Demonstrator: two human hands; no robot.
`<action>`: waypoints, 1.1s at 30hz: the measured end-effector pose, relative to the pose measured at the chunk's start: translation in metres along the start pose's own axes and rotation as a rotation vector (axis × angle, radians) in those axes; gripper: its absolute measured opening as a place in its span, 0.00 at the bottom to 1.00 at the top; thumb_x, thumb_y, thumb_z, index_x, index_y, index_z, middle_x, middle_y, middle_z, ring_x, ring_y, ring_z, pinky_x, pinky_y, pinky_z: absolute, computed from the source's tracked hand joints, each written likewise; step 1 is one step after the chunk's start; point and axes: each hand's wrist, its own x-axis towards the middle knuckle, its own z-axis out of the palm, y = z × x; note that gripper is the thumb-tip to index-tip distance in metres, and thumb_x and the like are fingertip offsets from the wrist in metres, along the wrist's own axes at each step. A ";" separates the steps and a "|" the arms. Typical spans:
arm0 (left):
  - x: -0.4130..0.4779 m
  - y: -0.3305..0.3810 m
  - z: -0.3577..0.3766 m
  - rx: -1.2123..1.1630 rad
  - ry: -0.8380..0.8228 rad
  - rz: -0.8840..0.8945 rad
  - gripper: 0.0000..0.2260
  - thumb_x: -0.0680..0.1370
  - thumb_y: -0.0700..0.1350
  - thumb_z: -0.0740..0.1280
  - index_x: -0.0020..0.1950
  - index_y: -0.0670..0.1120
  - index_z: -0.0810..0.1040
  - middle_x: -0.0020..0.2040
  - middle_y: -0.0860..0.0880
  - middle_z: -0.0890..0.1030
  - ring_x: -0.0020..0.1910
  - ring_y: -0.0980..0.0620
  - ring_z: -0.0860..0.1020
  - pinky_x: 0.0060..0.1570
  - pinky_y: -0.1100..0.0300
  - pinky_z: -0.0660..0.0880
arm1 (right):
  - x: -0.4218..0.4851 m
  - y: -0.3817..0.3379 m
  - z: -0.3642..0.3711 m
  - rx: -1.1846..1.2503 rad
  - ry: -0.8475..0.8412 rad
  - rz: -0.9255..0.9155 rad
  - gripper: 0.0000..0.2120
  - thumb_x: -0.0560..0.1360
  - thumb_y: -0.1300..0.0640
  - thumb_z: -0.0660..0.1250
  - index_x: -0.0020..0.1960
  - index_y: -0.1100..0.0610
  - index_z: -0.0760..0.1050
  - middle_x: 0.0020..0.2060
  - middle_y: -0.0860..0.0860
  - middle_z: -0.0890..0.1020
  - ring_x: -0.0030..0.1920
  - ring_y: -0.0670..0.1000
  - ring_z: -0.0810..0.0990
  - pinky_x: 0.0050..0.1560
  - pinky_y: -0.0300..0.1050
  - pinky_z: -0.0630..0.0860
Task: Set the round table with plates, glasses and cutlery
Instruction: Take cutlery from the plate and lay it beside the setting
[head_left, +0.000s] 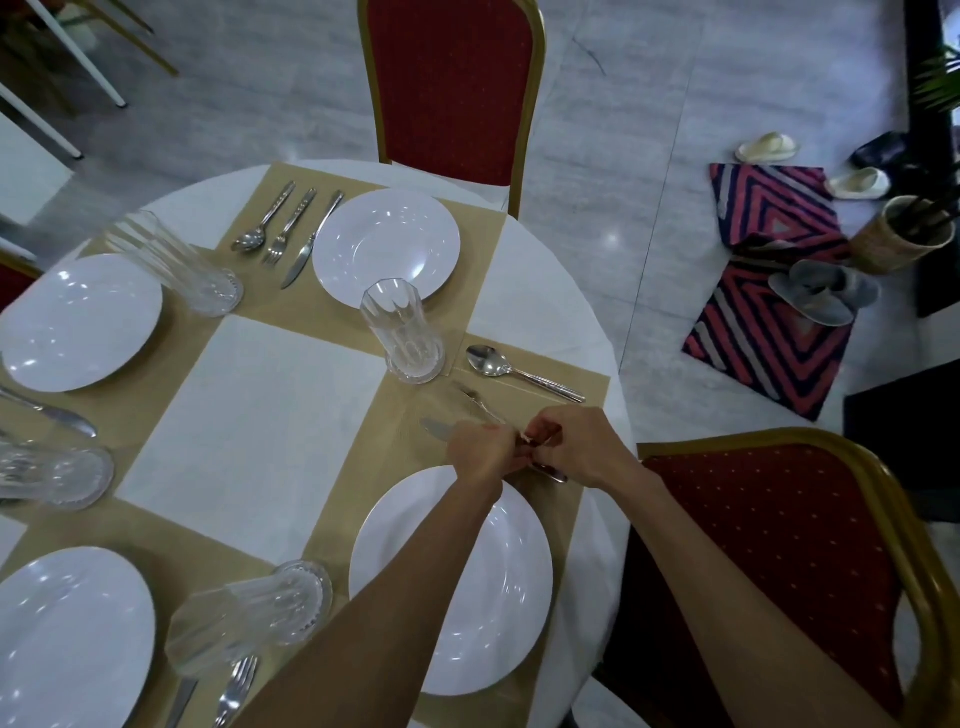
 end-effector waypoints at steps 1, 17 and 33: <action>0.001 0.000 -0.001 0.018 -0.006 0.015 0.08 0.73 0.31 0.66 0.34 0.37 0.79 0.38 0.36 0.84 0.37 0.40 0.85 0.42 0.49 0.83 | 0.001 0.001 0.000 -0.008 0.006 0.009 0.09 0.70 0.62 0.75 0.51 0.56 0.84 0.43 0.48 0.84 0.43 0.46 0.81 0.40 0.23 0.70; 0.013 0.004 0.010 0.993 0.050 0.736 0.08 0.78 0.38 0.64 0.54 0.44 0.79 0.57 0.45 0.73 0.53 0.45 0.75 0.45 0.58 0.68 | 0.022 0.014 -0.005 -0.122 0.113 0.107 0.12 0.73 0.64 0.65 0.44 0.51 0.85 0.46 0.48 0.85 0.48 0.50 0.82 0.53 0.45 0.77; 0.031 0.006 0.016 1.082 0.055 0.860 0.07 0.78 0.44 0.67 0.52 0.45 0.84 0.54 0.47 0.74 0.55 0.49 0.73 0.44 0.59 0.71 | 0.007 0.034 0.002 -0.092 0.250 0.158 0.05 0.74 0.54 0.73 0.50 0.49 0.83 0.48 0.48 0.80 0.47 0.48 0.80 0.51 0.47 0.78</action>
